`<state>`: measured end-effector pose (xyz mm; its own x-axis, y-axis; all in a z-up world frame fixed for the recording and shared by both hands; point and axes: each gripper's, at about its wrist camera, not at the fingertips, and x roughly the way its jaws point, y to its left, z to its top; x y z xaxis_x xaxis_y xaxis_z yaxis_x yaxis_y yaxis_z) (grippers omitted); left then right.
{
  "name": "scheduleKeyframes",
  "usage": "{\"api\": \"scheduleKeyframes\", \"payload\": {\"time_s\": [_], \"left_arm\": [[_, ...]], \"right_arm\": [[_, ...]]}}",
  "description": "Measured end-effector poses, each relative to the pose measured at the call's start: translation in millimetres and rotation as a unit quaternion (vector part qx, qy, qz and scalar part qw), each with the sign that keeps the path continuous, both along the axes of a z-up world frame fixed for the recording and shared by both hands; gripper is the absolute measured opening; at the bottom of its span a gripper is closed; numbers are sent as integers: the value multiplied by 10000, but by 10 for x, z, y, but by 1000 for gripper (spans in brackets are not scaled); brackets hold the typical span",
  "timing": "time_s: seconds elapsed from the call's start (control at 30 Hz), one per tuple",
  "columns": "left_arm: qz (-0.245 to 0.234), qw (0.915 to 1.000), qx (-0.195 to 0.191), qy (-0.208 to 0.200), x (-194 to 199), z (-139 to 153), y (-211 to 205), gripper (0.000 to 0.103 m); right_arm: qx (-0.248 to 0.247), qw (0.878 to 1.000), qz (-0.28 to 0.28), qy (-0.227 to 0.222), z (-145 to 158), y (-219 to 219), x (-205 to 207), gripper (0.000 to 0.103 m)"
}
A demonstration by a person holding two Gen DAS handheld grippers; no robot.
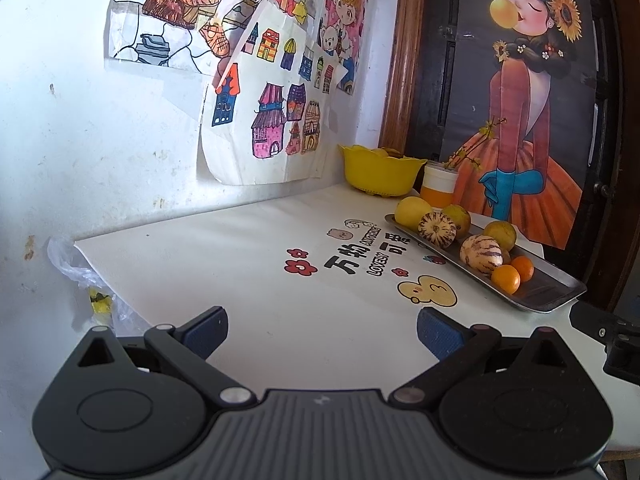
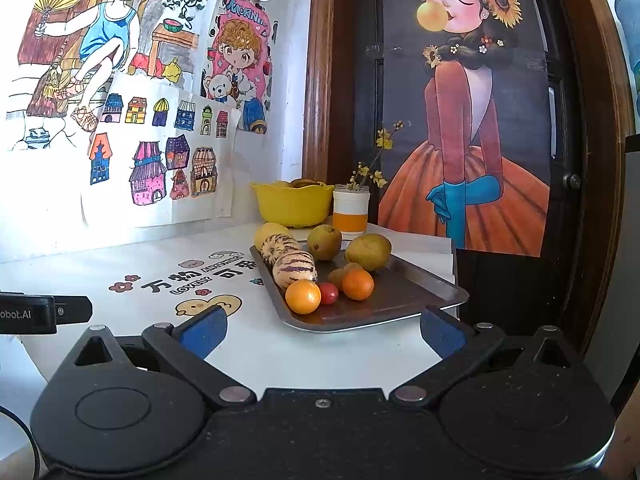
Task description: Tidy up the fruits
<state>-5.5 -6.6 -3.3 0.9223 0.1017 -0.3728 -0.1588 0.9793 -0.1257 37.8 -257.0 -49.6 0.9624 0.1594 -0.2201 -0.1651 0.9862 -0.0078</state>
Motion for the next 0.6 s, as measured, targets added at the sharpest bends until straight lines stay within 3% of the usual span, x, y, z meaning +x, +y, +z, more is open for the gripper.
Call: {"api": "scheduleKeyframes", "payload": {"time_s": [0.6], "left_arm": [[89,9998,123,110,-3,3,-14,103]], "right_arm": [[-17,10000,15,18,-16,25,-4,102]]}}
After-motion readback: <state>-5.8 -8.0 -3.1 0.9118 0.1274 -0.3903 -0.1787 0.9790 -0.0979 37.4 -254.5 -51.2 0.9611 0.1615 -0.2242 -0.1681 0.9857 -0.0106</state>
